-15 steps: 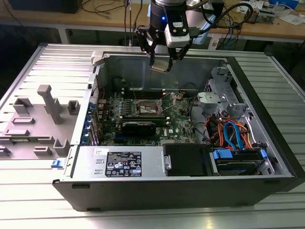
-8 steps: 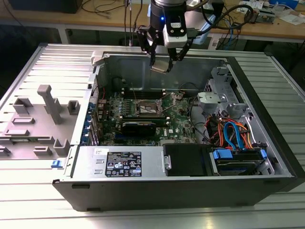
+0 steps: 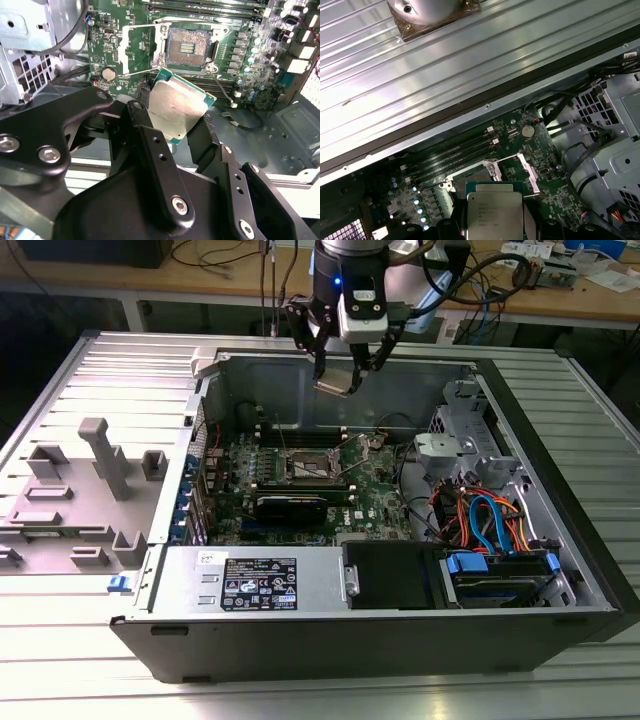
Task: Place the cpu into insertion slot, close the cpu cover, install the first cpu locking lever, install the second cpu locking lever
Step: 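Place the cpu into insertion slot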
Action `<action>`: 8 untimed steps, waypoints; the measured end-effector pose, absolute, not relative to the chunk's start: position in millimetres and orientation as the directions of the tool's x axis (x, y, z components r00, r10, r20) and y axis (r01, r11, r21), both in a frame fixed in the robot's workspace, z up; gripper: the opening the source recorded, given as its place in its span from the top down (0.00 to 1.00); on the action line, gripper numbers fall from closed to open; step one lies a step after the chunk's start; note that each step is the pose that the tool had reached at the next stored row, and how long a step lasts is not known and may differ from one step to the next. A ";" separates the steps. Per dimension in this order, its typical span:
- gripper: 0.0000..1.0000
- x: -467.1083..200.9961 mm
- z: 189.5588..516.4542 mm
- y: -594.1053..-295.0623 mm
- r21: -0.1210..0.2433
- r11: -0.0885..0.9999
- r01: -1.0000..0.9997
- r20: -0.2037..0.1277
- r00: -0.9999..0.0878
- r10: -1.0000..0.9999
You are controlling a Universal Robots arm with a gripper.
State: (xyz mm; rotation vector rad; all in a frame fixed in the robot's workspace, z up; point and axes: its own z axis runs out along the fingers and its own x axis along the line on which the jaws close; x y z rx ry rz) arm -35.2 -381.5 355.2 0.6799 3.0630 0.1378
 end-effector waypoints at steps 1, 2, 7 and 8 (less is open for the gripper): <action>0.46 -35.2 355.0 -381.5 0.086 0.898 0.432 0.018 -0.902 0.432; 0.46 -35.2 355.0 -381.5 0.086 0.895 0.438 0.018 -0.899 0.438; 0.46 -35.2 354.9 -381.5 0.086 0.894 0.440 0.018 -0.898 0.440; 0.46 -35.2 354.9 -381.5 0.086 0.894 0.440 0.018 -0.898 0.440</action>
